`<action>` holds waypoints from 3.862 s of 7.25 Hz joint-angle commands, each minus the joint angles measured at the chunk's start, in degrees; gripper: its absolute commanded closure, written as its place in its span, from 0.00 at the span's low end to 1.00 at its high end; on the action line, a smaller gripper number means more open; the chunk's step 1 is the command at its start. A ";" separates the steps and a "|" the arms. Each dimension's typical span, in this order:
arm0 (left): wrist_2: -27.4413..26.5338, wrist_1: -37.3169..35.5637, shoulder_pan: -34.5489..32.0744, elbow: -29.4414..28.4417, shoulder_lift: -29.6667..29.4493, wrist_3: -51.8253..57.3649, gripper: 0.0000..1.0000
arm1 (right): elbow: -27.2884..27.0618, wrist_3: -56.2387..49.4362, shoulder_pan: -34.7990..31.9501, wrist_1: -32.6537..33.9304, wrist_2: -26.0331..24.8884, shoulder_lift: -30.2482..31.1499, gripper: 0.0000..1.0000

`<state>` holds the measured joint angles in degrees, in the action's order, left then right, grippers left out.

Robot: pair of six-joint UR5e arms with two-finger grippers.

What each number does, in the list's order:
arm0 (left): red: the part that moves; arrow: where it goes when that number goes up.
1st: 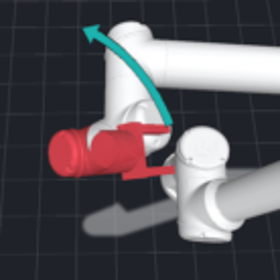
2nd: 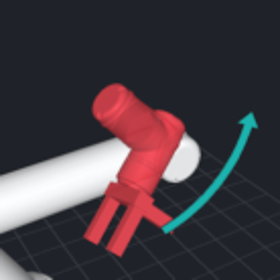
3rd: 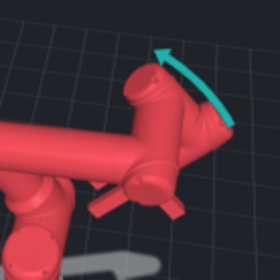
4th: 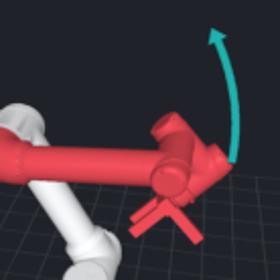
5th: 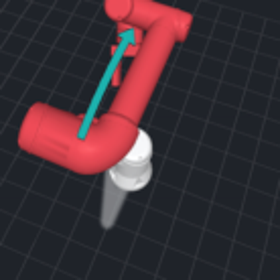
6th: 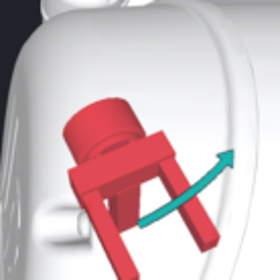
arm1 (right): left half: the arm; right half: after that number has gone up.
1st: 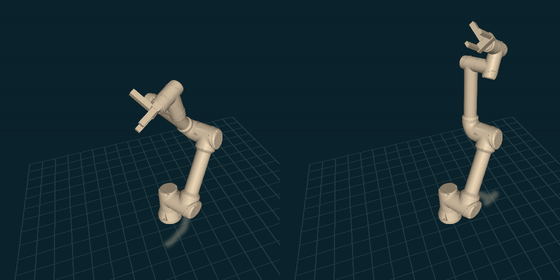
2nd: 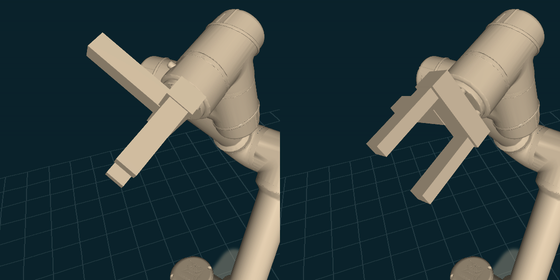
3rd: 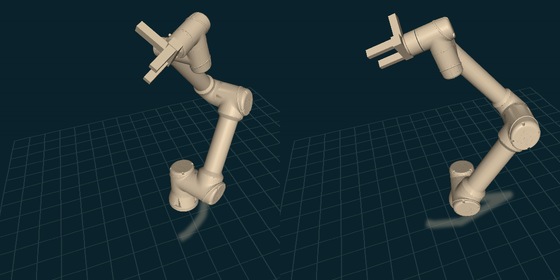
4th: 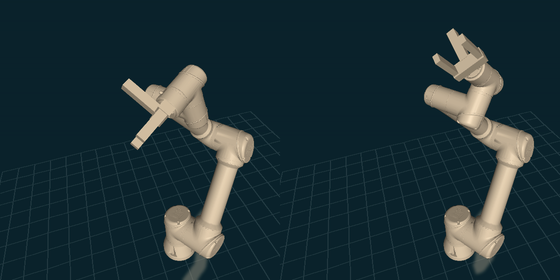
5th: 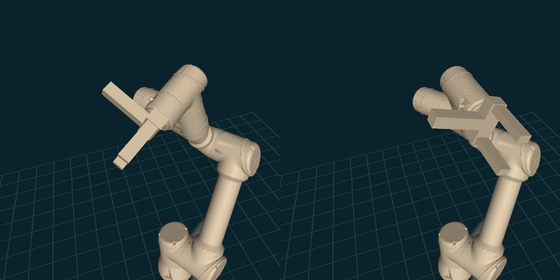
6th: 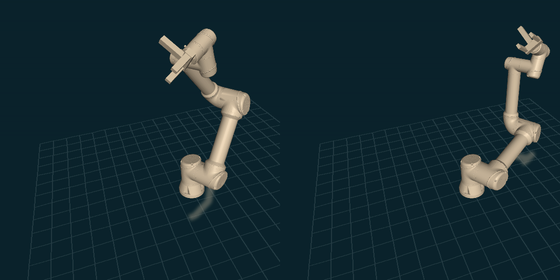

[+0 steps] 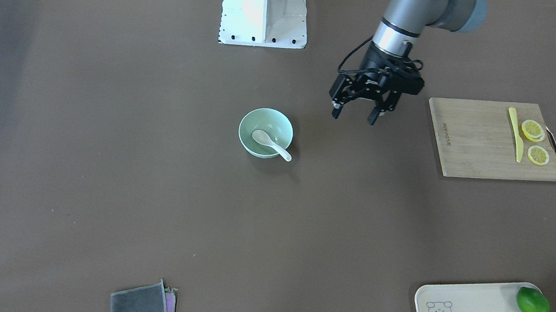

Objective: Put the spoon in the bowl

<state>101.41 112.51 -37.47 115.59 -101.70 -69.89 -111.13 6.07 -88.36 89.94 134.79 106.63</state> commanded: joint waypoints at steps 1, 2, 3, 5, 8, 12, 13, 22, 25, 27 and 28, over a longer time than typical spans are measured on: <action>27.41 -0.45 -20.70 -0.09 12.18 27.58 0.01 | 2.05 0.00 -0.67 -0.03 -0.14 1.13 0.00; 32.40 -0.28 -26.11 -1.92 18.41 37.62 0.02 | 2.23 0.00 -0.67 -0.03 -0.14 1.13 0.00; 32.53 -0.36 -28.86 -2.46 22.47 42.68 0.01 | 2.58 0.00 -0.67 -0.03 -0.05 1.04 0.00; 32.53 -0.89 -36.05 -4.39 24.71 54.43 0.02 | 2.67 0.08 -0.67 -0.03 0.04 0.86 0.00; 32.27 -18.31 -46.96 -5.63 21.40 80.19 0.02 | 2.67 0.09 -0.67 -0.03 0.21 0.95 0.00; 32.62 -22.26 -49.78 -6.25 22.94 81.05 0.01 | 3.11 0.08 -0.67 0.06 0.21 1.04 0.00; 32.62 -22.86 -50.50 -6.42 23.48 81.05 0.01 | 3.20 0.09 -0.67 0.06 0.12 1.04 0.00; 33.24 -19.17 -53.14 -6.69 27.87 81.05 0.01 | 3.11 0.00 -0.67 -0.03 0.48 1.65 0.00; 33.41 -19.09 -53.14 -6.60 28.31 81.05 0.02 | 3.11 0.00 -0.67 -0.03 0.48 1.74 0.00; 33.59 -19.00 -53.14 -6.34 29.02 81.05 0.01 | 3.02 0.00 -0.67 -0.03 0.48 1.65 0.00; 33.68 -19.00 -53.14 -6.34 29.02 81.05 0.02 | 2.93 0.00 -0.67 -0.03 0.56 1.65 0.00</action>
<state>134.97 93.48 -90.62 109.19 -72.80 11.16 -108.12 6.07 -89.03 89.91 135.28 108.29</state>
